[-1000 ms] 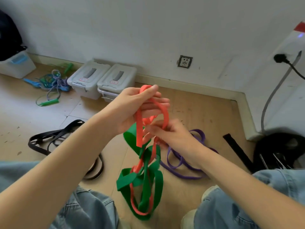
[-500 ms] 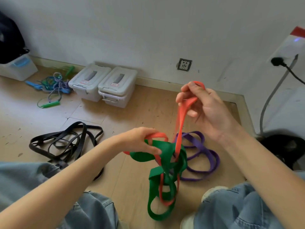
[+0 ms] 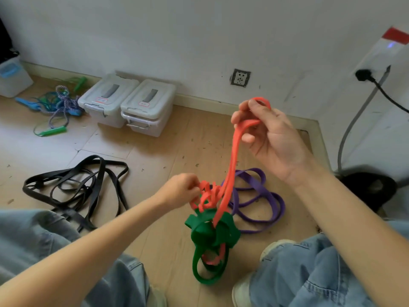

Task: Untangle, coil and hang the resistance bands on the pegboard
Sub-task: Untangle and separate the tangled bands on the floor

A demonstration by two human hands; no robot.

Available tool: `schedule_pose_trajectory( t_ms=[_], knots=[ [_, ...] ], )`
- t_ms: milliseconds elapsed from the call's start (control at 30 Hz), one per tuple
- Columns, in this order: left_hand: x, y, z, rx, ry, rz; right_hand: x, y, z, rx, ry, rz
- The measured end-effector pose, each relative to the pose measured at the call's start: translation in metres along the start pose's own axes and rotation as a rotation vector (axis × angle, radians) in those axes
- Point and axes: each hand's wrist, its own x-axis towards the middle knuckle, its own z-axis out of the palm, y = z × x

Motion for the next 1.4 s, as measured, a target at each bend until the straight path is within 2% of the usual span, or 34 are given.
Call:
schedule_pose_trajectory(
  t_ms=[33,100,200,267,367,400,467,533,567,633,667,700,767,833,867,967,1033,1100,1167,1200,1267,1400],
  knots=[
    [0.001,0.002,-0.009,-0.097,-0.049,-0.005,0.0,0.001,-0.003,-0.011,0.039,0.006],
    [-0.002,0.009,-0.017,-0.226,-0.254,0.025,-0.002,0.007,-0.006,-0.014,0.027,0.035],
    [-0.011,0.023,-0.001,-0.239,-0.473,0.133,-0.002,0.015,-0.001,-0.009,-0.064,0.045],
    [-0.016,0.034,0.005,-0.212,-0.438,0.168,0.001,0.012,-0.003,0.018,-0.024,0.018],
    [-0.017,0.045,-0.023,-0.376,-0.216,0.138,0.004,0.003,-0.016,-0.005,-0.022,0.044],
    [-0.019,0.05,-0.039,-0.516,-0.134,0.148,0.002,0.001,-0.019,-0.094,-0.061,0.095],
    [-0.023,0.061,-0.071,-0.756,-0.01,0.215,-0.004,0.007,-0.022,-0.456,-0.17,0.242],
    [-0.027,0.072,-0.09,-0.95,0.018,0.321,-0.014,0.024,-0.019,-0.857,-0.324,0.34],
    [-0.028,0.076,-0.096,-1.053,0.01,0.355,-0.016,0.032,-0.014,-0.909,-0.355,0.295],
    [-0.029,0.077,-0.099,-1.188,-0.026,0.379,-0.015,0.035,-0.005,-0.725,-0.282,0.14],
    [-0.028,0.073,-0.096,-1.147,-0.067,0.379,-0.013,0.03,-0.001,-0.559,-0.239,0.08],
    [-0.028,0.066,-0.089,-0.998,-0.123,0.367,-0.01,0.024,0.0,-0.392,-0.223,0.041],
    [-0.031,0.054,-0.068,-0.483,-0.223,0.33,-0.004,0.01,0.001,-0.148,-0.24,-0.006],
    [-0.03,0.049,-0.053,-0.101,-0.222,0.35,0.002,0.003,0.003,-0.055,-0.236,-0.046],
    [-0.03,0.051,-0.053,-0.041,-0.161,0.351,0.003,0.0,0.002,-0.061,-0.201,-0.075],
    [-0.033,0.058,-0.078,-0.077,0.031,0.241,0.006,-0.008,-0.009,-0.123,-0.073,-0.09],
    [-0.033,0.061,-0.094,-0.162,0.17,0.197,0.004,-0.006,-0.016,-0.206,-0.095,0.04],
    [-0.036,0.069,-0.102,-0.285,0.344,0.204,-0.003,0.01,-0.016,-0.567,-0.197,0.208],
    [-0.039,0.081,-0.102,-0.524,0.379,0.193,-0.011,0.031,-0.007,-0.864,-0.306,0.284],
    [-0.041,0.086,-0.101,-0.626,0.358,0.174,-0.012,0.04,-0.002,-0.897,-0.279,0.26],
    [-0.045,0.092,-0.1,-0.709,0.332,0.159,-0.01,0.05,0.003,-0.878,-0.122,0.17],
    [-0.049,0.091,-0.115,-0.63,0.456,0.21,0.001,0.043,0.0,-0.675,0.07,0.122]
  ],
)
